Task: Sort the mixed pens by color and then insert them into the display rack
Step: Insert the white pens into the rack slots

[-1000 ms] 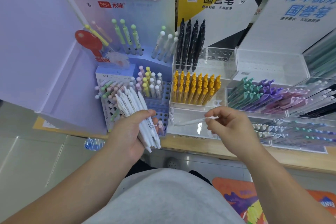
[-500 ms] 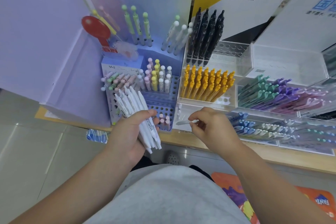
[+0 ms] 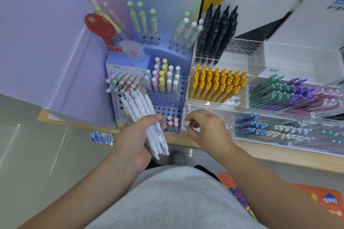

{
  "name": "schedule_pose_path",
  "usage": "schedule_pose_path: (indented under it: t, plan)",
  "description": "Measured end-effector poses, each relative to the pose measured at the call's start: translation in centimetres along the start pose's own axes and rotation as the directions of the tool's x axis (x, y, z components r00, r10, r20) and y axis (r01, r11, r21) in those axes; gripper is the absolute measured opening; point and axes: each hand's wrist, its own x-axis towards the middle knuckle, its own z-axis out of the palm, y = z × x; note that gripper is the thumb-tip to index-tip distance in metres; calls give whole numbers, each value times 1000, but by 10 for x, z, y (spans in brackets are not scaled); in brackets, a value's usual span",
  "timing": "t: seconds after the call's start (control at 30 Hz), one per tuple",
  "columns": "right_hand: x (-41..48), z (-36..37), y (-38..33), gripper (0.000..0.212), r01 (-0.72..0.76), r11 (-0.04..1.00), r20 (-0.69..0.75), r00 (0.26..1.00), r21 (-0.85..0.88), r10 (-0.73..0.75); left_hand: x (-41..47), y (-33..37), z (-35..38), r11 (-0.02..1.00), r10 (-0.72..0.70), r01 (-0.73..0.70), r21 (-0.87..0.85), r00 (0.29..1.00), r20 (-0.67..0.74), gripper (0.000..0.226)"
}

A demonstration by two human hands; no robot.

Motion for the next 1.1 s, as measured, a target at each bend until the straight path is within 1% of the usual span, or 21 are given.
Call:
schedule_pose_path:
  t: [0.03, 0.1, 0.23, 0.37, 0.4, 0.47, 0.53, 0.57, 0.6, 0.63, 0.7, 0.77, 0.8, 0.87, 0.93, 1.0, 1.1]
  plan:
    - [-1, 2, 2, 20, 7, 1000, 2, 1000, 3, -7, 0, 0, 0, 1000, -5, 5, -1, 1000, 8, 48]
    - [-1, 4, 7, 21, 13, 1000, 14, 1000, 16, -13, -2, 1, 0, 1000, -18, 17, 3, 999, 30, 42]
    - [0, 6, 12, 24, 13, 1000, 14, 1000, 0, -13, -2, 1, 3, 1000, -12, 12, -2, 999, 35, 19]
    - [0, 7, 10, 22, 33, 999, 22, 999, -22, -33, -4, 2, 5, 1000, -2, 1, 11, 1000, 28, 16]
    - [0, 7, 10, 22, 28, 999, 28, 999, -19, -28, -5, 2, 7, 1000, -1, 0, 11, 999, 33, 17]
    - [-2, 2, 9, 26, -14, 1000, 31, 999, 6, 14, -8, 2, 9, 1000, 11, -11, 17, 999, 49, 33]
    - [-4, -6, 5, 27, -98, 993, 7, 995, 69, 98, -11, 4, 12, 999, 18, -22, 47, 997, 71, 49]
    - [-4, -12, 2, 24, -147, 982, -13, 989, 120, 150, -13, 5, 13, 997, 19, -26, 78, 996, 89, 51]
    - [-3, -19, -2, 18, -204, 959, -24, 977, 197, 213, -14, 6, 14, 993, 17, -30, 114, 993, 114, 51]
    - [-1, -26, -9, 12, -266, 914, -16, 959, 305, 284, -16, 6, 15, 988, 12, -34, 149, 990, 142, 51]
    - [4, -44, -25, 4, -356, 758, 54, 918, 547, 393, -17, 7, 19, 975, -4, -38, 218, 982, 189, 52]
    - [8, -61, -39, 3, -383, 607, 124, 897, 696, 423, -19, 7, 24, 959, -25, -43, 279, 971, 236, 50]
    - [9, -69, -45, 4, -382, 564, 145, 897, 732, 418, -20, 7, 28, 950, -32, -52, 306, 964, 263, 48]
    - [9, -79, -54, 6, -375, 533, 169, 903, 759, 395, -24, 7, 36, 927, -37, -85, 364, 948, 315, 40]
    - [6, -84, -59, 5, -368, 532, 174, 909, 763, 379, -28, 5, 44, 907, -44, -116, 404, 929, 367, 36]
    - [3, -86, -60, 4, -351, 526, 148, 909, 775, 388, -30, 4, 52, 900, -54, -136, 414, 907, 417, 35]
    - [-2, -89, -57, 7, -325, 541, 87, 904, 776, 418, -33, 1, 59, 883, -70, -153, 443, 891, 448, 28]
